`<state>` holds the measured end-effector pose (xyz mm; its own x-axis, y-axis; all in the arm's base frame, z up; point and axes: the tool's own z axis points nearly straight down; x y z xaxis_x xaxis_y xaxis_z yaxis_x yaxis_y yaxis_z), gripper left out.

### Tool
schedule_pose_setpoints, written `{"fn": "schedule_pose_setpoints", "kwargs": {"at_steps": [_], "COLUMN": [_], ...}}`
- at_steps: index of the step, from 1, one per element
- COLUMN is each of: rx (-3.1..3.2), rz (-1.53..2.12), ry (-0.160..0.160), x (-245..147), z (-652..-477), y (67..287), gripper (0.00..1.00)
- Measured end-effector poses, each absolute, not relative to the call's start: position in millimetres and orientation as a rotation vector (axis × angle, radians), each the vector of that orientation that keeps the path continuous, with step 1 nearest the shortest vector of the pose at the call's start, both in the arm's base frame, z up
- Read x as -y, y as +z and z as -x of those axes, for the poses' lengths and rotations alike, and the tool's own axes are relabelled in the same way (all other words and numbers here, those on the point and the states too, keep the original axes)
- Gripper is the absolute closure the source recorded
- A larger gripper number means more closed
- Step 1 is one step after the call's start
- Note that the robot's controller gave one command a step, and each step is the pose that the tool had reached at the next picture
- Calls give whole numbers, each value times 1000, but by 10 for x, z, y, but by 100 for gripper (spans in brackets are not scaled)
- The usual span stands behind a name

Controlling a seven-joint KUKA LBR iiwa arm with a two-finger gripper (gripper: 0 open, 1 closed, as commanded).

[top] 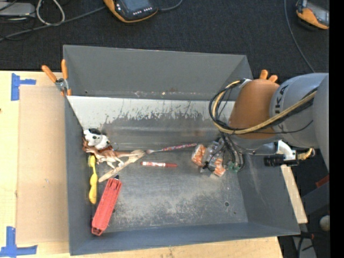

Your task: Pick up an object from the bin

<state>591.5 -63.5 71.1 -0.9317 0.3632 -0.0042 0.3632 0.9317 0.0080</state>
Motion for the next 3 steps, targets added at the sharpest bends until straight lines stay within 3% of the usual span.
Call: {"fn": "schedule_pose_setpoints", "kwargs": {"at_steps": [1, 2, 3], "rx": [-3082, -3082, -3082], "rz": [-579, -562, -560], "ry": [11, 14, 15], "x": [635, 841, 856], "z": [-5915, -5781, -5867], "y": [711, 710, 707], "gripper": [100, 100, 100]}}
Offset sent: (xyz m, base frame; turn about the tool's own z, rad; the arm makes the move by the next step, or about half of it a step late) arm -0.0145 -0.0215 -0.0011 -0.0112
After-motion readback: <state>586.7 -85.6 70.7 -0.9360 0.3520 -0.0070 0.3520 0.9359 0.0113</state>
